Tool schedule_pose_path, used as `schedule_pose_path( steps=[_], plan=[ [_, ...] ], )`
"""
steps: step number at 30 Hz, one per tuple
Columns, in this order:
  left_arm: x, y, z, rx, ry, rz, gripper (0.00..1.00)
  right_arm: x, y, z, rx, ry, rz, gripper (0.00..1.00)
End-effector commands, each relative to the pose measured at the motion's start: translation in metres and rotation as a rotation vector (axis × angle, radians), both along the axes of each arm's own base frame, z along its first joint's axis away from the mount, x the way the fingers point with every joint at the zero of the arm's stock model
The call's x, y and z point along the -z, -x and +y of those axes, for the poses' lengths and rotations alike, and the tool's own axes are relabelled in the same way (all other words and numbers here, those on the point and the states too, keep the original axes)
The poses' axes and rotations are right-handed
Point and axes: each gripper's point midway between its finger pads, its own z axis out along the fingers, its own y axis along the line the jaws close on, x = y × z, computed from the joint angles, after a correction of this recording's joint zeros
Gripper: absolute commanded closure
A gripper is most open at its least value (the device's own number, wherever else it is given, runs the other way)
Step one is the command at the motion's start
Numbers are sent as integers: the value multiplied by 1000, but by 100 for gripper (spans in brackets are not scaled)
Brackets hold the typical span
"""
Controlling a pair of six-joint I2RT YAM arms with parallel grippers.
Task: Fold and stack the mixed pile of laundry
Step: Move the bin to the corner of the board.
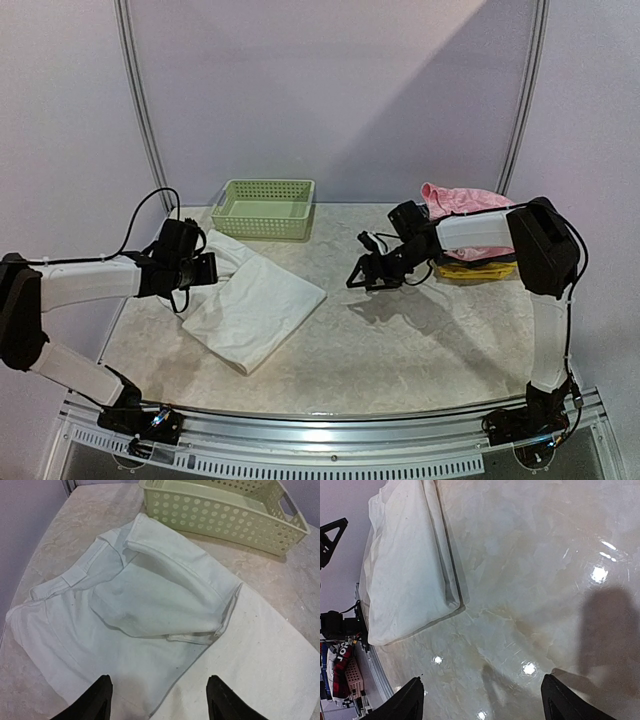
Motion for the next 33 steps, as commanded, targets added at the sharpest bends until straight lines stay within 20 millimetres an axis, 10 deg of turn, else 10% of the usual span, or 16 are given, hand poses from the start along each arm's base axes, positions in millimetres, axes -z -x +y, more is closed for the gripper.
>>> schedule_pose_path(
  steps=[1,33],
  plan=[
    [-5,-20,-6,19,7,-30,34,3,-4,8,-28,-30,6,18],
    [-1,-134,-18,88,66,-71,28,33,2,52,-129,-82,85,23]
  ],
)
